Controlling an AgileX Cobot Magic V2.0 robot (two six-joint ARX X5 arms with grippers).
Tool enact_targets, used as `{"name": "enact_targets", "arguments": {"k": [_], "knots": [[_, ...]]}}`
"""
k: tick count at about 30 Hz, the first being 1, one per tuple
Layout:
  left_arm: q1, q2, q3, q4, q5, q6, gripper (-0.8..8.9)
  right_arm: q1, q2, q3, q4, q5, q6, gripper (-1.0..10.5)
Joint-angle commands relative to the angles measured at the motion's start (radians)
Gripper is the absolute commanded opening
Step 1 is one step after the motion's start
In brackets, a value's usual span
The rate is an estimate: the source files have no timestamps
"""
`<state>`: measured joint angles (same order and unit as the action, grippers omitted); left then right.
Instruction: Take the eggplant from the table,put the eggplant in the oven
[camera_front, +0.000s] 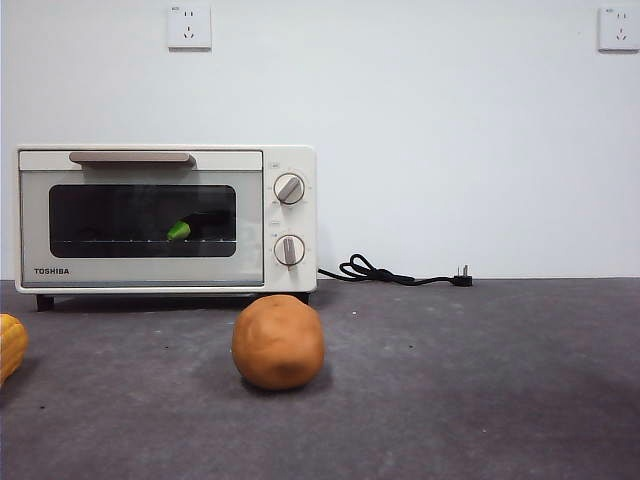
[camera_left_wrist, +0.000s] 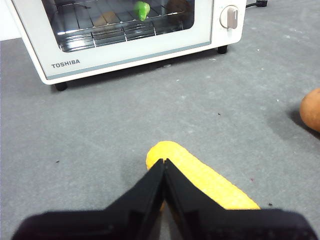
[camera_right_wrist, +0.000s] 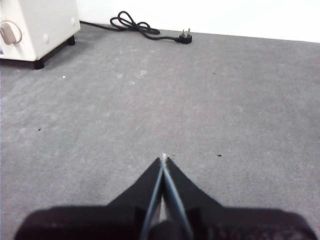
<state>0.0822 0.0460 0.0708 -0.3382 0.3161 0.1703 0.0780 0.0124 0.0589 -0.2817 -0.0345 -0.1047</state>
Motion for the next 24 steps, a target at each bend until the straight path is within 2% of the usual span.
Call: {"name": "enact_targets", "arguments": {"k": [1, 4, 24], "knots": [[0.002, 0.0, -0.01, 0.004, -0.002, -0.01, -0.04, -0.001, -0.005, -0.022, 0.038, -0.003, 0.008, 0.0], [0.002, 0.0, -0.01, 0.004, -0.002, -0.01, -0.04, -0.001, -0.005, -0.045, 0.101, -0.003, 0.007, 0.0], [0.002, 0.0, -0.01, 0.004, -0.002, -0.01, -0.04, -0.001, -0.004, -0.045, 0.102, 0.001, 0.007, 0.0]]}}
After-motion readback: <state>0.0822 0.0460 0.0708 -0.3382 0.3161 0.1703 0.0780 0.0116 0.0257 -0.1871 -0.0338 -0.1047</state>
